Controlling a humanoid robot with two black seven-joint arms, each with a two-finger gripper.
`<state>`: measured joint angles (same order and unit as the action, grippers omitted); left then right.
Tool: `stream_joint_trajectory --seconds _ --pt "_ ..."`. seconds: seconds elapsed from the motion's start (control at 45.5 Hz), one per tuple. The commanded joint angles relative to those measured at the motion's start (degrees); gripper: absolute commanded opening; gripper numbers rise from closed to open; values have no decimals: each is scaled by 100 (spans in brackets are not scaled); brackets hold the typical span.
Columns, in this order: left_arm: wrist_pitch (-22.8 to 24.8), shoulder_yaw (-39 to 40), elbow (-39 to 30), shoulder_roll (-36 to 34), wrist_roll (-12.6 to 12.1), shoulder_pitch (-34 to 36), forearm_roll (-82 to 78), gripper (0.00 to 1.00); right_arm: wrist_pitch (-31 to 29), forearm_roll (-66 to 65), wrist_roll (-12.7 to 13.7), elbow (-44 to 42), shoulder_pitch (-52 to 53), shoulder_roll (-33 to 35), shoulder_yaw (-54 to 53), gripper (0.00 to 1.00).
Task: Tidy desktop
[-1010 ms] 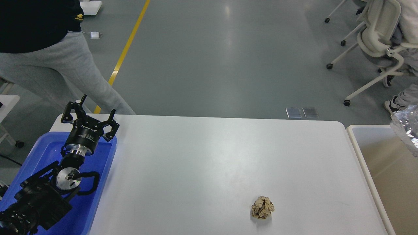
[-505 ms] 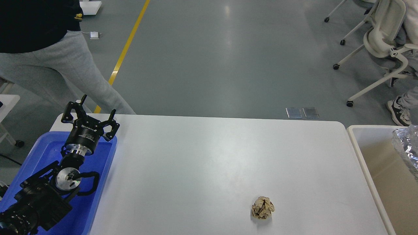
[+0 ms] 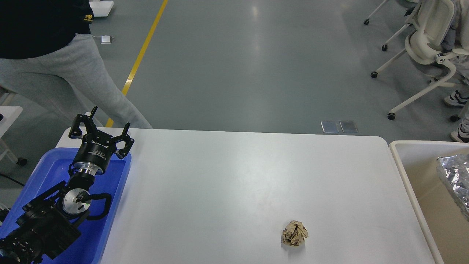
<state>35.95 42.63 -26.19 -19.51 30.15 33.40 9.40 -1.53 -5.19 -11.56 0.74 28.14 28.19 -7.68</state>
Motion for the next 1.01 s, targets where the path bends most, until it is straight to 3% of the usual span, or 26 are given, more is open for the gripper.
stream_joint_trajectory --seconds 0.0,0.132,0.242,0.263,0.988 --pt "0 0 0 0 0 0 0 100 162 18 92 -135 7 -147 -190 3" --pt "0 0 0 0 0 0 0 100 250 18 92 -135 25 -147 -199 61" --pt "0 0 0 0 0 0 0 100 355 18 92 -144 60 -147 -199 95" --pt "0 0 0 0 0 0 0 100 373 18 92 -135 60 -147 -199 97" --pt "0 0 0 0 9 0 0 100 400 9 31 -188 429 28 -111 99"
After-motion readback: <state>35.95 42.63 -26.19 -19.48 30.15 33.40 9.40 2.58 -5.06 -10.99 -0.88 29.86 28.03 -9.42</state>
